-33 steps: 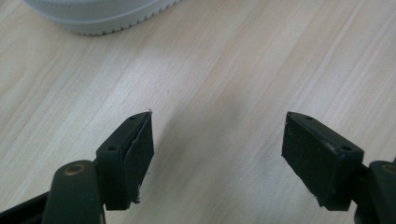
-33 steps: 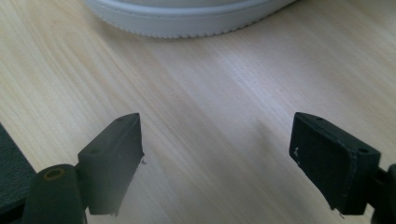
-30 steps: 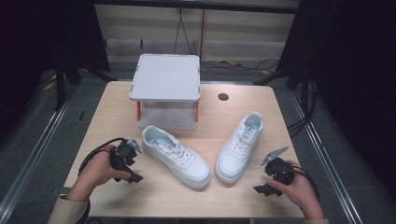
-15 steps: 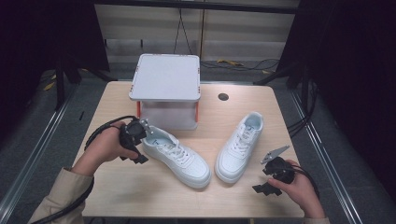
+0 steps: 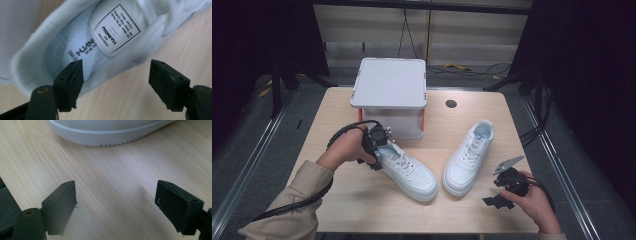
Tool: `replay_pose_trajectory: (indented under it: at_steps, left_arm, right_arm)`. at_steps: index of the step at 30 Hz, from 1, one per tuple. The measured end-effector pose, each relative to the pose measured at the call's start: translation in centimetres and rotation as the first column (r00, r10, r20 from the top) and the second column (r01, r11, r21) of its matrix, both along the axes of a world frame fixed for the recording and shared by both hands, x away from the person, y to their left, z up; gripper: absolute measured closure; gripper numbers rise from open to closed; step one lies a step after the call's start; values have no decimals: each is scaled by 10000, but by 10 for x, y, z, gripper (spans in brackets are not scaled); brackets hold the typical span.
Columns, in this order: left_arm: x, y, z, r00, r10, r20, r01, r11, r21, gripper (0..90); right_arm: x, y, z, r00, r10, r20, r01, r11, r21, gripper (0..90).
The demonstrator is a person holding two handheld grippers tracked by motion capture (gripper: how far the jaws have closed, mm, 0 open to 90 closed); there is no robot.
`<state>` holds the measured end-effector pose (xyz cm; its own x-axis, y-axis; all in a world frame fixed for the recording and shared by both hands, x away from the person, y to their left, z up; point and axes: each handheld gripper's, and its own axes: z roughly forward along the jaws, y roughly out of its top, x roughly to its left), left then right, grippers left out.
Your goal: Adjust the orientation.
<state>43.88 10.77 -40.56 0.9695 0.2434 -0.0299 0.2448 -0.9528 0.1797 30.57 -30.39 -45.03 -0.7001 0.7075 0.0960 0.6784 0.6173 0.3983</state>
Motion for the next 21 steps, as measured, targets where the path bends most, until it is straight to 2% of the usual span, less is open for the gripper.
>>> replay_pose_trajectory:
  at_steps: [1,2,3,4,5,6,8,9,14,16,17,18,19,20,21]
  left_arm:
    - [1,-3,-13,9997,-115,-223,113,9999,-110,342]
    - [2,-4,-18,9992,-143,-364,137,9998,-162,371]
    - [3,-4,-22,9991,-61,-425,52,9998,-199,374]
    - [4,-4,-26,9989,-260,-381,258,9997,-46,412]
    - [5,-5,-29,9991,-230,-367,227,9997,-68,443]
    - [6,-6,-28,9989,-94,-455,90,9999,-78,460]
    - [6,-6,-29,9988,-200,-457,199,9998,-20,460]
    - [5,-8,-28,9989,-374,-289,379,9991,168,471]
    - [2,-6,-29,9989,-477,-24,476,9989,-46,490]
    - [-3,-4,-27,9969,-748,259,751,9971,-113,551]
    - [-5,-4,-27,9972,-716,192,719,9973,-149,584]
    - [-7,-3,-25,9982,-560,-213,557,9983,-158,611]
    - [-7,-3,-25,9982,-560,-213,557,9983,-158,664]
    - [-14,-3,-19,9966,-634,-534,613,9973,-403,696]
    - [-18,-1,-15,9958,-795,-445,779,9962,-382,713]
  right_arm:
    - [0,0,0,10000,18,15,-18,10000,1,170]
    - [0,0,1,10000,20,28,-20,10000,16,170]
    - [0,-1,1,10000,4,43,-4,10000,29,170]
    - [0,-1,1,10000,13,82,-13,10000,20,170]
    - [0,-1,1,10000,9,95,-9,10000,23,170]
    - [0,-2,2,9999,-13,103,13,10000,23,170]
    - [0,-2,1,9999,-7,148,7,10000,6,170]
    - [0,-2,2,9999,10,140,-10,10000,1,170]
    - [0,-1,2,9998,53,184,-54,10000,49,170]
    - [0,0,1,9996,129,238,-130,9999,66,170]
    - [0,0,1,9997,112,232,-114,9999,74,170]
    - [0,0,1,9997,108,232,-110,9999,76,170]
    - [0,1,2,9998,60,202,-61,9999,88,171]
    - [0,0,2,9997,70,222,-72,9999,101,171]
    - [0,0,2,9997,81,235,-83,9999,110,171]
